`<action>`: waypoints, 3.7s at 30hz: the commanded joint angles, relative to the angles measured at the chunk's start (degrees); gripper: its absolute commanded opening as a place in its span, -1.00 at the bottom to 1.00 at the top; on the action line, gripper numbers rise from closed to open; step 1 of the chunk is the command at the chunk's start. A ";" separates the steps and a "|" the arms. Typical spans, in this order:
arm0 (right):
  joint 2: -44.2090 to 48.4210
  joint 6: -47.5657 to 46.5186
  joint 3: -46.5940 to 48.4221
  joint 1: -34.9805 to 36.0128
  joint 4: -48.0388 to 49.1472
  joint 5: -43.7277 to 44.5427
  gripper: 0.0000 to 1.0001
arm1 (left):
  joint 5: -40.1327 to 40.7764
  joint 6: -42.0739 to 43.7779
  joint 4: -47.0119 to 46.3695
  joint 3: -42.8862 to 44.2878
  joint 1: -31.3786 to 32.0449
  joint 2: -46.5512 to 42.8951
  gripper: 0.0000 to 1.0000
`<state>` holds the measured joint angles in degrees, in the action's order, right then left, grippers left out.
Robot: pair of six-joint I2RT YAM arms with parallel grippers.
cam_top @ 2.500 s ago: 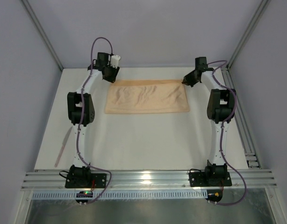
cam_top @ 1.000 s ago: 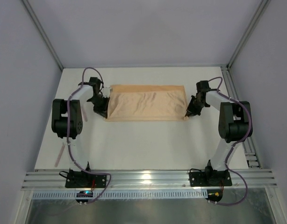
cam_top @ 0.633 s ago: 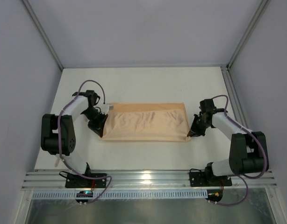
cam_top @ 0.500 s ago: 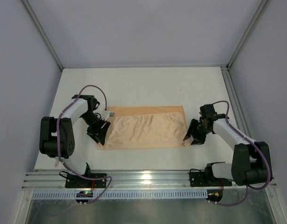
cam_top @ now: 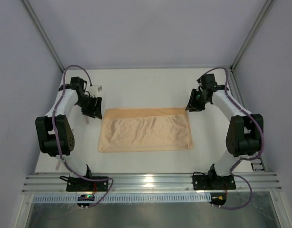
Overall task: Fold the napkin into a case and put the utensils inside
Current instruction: Fold the rectangle-folded napkin at the center of the board.
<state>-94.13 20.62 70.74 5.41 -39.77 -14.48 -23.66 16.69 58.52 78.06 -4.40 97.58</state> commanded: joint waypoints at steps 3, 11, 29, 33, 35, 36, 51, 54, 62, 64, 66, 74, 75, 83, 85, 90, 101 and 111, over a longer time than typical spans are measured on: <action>-7.55 -6.73 5.37 0.13 2.32 -0.02 -0.35 | 3.27 -3.68 -11.49 -1.86 0.62 5.77 0.03; -14.41 -8.49 8.18 0.83 4.70 -1.34 -0.30 | 5.02 -4.91 -19.31 -2.48 2.73 9.82 -0.02; -19.43 -8.85 9.07 2.24 4.88 -0.64 -0.57 | 3.36 -4.12 -20.02 -4.94 3.26 11.14 -0.25; -18.99 -8.49 8.80 2.24 4.96 -0.81 -0.84 | 2.57 -3.94 -19.67 -4.76 3.26 10.35 -0.38; -18.64 -8.41 8.63 2.24 4.88 -0.99 -0.89 | 0.56 -3.86 -19.41 -4.67 3.26 10.00 -0.41; -18.29 -8.41 8.63 2.24 4.96 -1.08 -0.92 | -0.15 -3.77 -19.32 -4.76 3.26 9.91 -0.41; -13.63 -8.32 8.71 2.24 4.08 -0.11 -0.94 | -1.92 -1.84 -15.64 -2.65 3.09 8.68 -1.00; -12.57 -8.23 8.80 2.24 4.09 0.50 -0.94 | -1.74 -0.78 -14.05 -2.13 3.09 7.98 -1.00; -12.48 -8.23 9.15 2.24 4.00 0.33 -0.94 | -2.97 0.62 -11.51 -1.86 3.09 7.98 -1.00; -12.31 -8.23 9.50 2.24 3.73 0.33 -0.94 | -2.80 0.89 -10.89 -1.51 3.09 7.98 -1.00; -11.87 -8.32 9.59 2.24 3.56 0.42 -0.94 | -2.62 1.15 -10.36 -1.51 3.09 7.80 -0.90; -11.69 -8.05 9.07 2.24 3.82 0.07 -0.94 | -2.62 0.71 -10.18 -1.42 3.09 8.85 -0.49; -11.61 -8.05 8.72 2.24 4.08 0.07 -0.94 | -2.36 0.71 -10.10 -1.42 3.09 8.86 -0.50; -11.17 -7.88 7.83 2.24 4.44 -0.02 -0.94 | -1.22 0.63 -10.36 -1.69 3.09 8.07 -0.61; -11.08 -7.79 7.75 2.24 4.52 -0.11 -0.94 | -0.43 0.10 -11.41 -2.03 3.09 6.93 -0.47; -11.08 -7.70 7.57 2.32 4.70 -0.28 -0.94 | 1.34 -0.25 -15.27 -3.70 3.09 5.16 -0.54; -11.08 -7.53 7.40 2.24 4.70 -0.37 -0.94 | 3.62 0.71 -16.77 -6.25 3.17 5.34 -0.36; -11.34 -7.35 7.04 2.32 4.96 -0.37 -0.94 | 3.45 1.24 -16.95 -6.69 3.79 6.92 -0.38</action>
<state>-108.36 12.62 78.06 7.40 -35.99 -14.72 -20.29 16.99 42.89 71.85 -0.99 104.14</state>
